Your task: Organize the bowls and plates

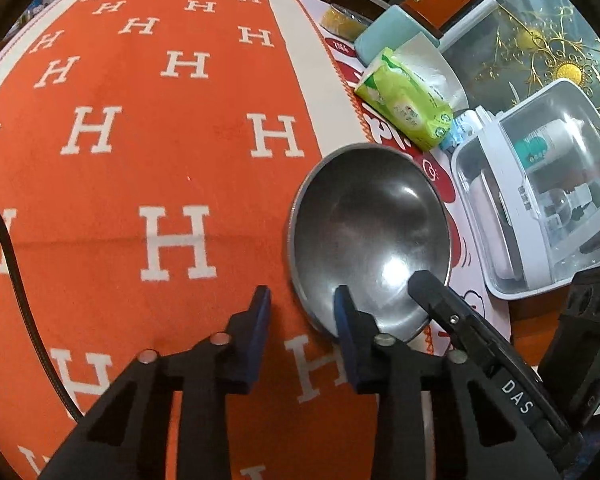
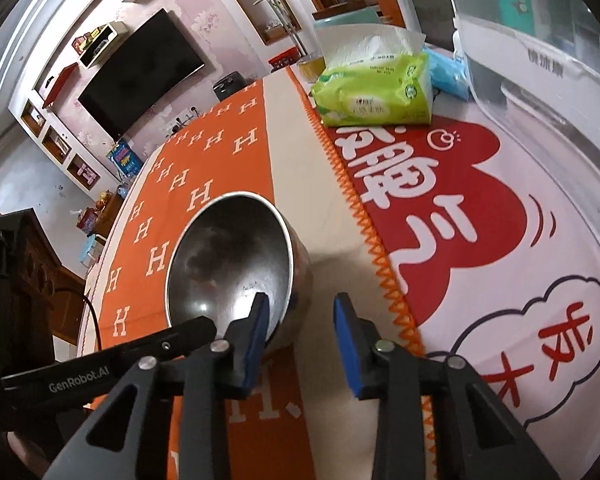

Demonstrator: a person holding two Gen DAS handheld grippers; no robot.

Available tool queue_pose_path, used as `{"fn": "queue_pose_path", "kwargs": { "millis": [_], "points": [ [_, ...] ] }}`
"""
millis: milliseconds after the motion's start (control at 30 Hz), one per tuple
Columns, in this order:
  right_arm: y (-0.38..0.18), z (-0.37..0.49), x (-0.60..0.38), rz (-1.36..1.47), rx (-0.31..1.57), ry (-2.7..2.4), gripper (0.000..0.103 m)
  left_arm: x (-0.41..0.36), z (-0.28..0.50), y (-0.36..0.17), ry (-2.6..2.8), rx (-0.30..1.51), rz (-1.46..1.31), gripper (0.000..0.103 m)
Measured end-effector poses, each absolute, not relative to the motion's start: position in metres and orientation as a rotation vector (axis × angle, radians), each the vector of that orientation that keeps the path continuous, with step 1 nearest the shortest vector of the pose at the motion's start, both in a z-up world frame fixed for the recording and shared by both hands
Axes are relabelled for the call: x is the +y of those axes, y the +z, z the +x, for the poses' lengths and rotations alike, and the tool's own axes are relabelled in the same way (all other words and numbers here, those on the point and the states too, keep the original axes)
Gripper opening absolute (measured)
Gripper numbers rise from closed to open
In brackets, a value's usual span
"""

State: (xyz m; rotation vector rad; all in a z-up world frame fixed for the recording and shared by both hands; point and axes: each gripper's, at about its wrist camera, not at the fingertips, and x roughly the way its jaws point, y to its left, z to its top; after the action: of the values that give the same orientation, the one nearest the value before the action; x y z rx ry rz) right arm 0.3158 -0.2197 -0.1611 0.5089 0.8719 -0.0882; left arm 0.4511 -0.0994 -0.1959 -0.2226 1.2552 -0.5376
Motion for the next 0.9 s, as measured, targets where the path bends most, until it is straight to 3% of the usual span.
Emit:
{"fn": "queue_pose_path", "kwargs": {
  "millis": [267,900],
  "points": [
    [-0.165,0.314,-0.212,0.516,0.92,-0.07,0.015,-0.101,0.441,-0.199,-0.53,1.256,-0.204,0.013],
    [-0.148,0.286,-0.18,0.508,1.028,-0.025,0.012,-0.063,0.393,-0.188,-0.475,1.35,-0.174,0.013]
  ]
}}
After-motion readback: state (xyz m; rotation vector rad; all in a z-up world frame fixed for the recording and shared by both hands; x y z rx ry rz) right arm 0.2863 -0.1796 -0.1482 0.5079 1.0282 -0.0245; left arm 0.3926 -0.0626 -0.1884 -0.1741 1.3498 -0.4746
